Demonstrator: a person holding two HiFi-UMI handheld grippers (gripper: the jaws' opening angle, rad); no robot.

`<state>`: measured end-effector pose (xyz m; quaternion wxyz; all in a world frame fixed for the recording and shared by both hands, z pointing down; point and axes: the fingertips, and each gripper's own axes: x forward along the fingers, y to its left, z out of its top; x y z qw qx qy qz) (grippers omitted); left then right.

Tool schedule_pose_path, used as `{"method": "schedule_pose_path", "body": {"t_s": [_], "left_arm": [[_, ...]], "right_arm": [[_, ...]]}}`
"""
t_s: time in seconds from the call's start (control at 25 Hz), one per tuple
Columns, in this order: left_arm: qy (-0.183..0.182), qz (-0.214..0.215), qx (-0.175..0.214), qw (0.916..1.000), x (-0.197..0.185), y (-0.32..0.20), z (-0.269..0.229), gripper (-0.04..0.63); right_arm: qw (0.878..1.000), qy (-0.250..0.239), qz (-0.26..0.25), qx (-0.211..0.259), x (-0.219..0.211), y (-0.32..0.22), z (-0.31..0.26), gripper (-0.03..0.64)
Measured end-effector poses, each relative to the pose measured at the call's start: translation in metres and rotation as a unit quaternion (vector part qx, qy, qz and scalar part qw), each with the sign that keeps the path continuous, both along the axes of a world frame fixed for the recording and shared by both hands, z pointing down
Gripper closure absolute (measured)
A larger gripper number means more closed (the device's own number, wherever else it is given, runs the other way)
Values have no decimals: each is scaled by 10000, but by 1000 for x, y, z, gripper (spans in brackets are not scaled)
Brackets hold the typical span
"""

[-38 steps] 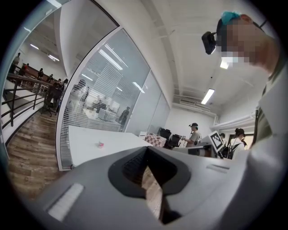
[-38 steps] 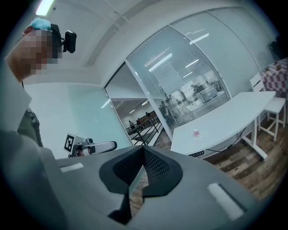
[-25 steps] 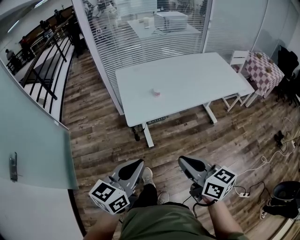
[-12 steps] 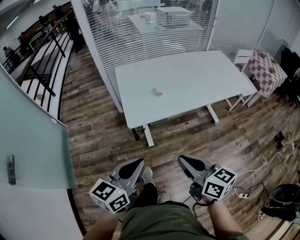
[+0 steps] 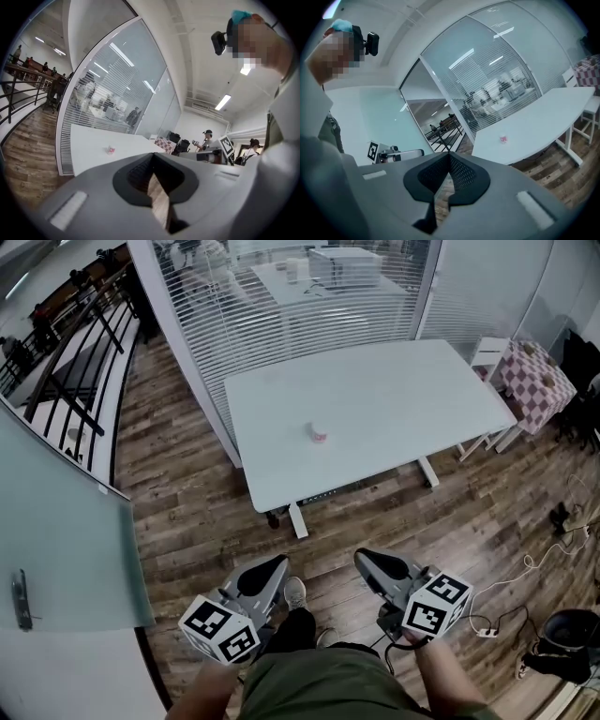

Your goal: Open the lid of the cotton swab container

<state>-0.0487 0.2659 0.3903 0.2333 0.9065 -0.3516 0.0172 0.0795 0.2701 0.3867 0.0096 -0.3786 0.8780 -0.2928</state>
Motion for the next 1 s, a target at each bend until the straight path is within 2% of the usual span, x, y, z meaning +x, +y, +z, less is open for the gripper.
{"method": "schedule_pose_path", "body": {"t_s": [0.64,1.0], "left_arm": [[-37,345,-47,9994,-30,-126,2,588],[-15,567,-102,9983,-40,-168,9,588]], "right_arm": [[9993,90,362,-48,-27,-116,-7,606],[9981,172,581,-64,-37,-151,-8,606]]}}
